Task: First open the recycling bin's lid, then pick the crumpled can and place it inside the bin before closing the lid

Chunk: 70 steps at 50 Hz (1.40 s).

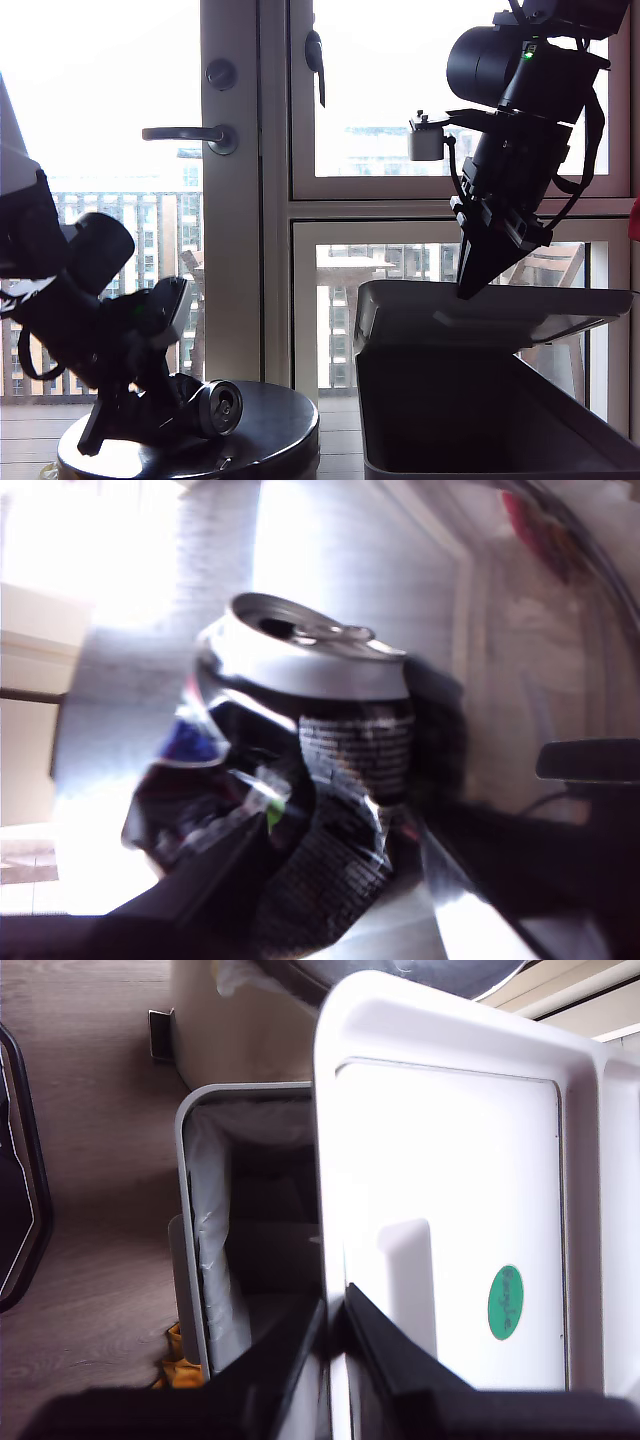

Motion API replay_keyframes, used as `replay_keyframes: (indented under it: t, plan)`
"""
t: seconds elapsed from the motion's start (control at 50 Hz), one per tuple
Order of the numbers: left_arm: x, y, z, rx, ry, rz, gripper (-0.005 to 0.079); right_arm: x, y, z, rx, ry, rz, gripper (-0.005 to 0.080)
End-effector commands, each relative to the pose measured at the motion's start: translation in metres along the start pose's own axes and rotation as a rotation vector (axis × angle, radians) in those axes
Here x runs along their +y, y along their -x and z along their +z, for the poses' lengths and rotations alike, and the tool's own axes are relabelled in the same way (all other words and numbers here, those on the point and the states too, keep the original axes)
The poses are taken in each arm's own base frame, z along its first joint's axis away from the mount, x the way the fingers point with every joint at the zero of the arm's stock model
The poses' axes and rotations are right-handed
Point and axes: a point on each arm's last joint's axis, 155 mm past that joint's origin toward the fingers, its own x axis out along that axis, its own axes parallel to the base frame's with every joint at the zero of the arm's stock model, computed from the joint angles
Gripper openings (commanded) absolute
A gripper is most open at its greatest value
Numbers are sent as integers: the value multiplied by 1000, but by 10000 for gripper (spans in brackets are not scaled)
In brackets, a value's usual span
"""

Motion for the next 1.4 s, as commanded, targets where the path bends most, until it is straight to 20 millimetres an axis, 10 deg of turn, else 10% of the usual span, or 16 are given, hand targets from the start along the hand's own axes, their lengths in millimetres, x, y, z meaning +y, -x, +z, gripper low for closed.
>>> replay_keyframes:
  t: [0.0, 0.56, 1.38]
  plan:
    - [-10, -7, -8, 6, 4, -20, 417, 3, 6, 5, -19, -12, 9, -13]
    - [-4, -11, -8, 4, -52, 0, -25, 2, 6, 6, -22, -11, 3, -13]
    - [24, 13, 10, -5, -13, 57, -24, -7, 12, 10, -38, -10, -35, -13]
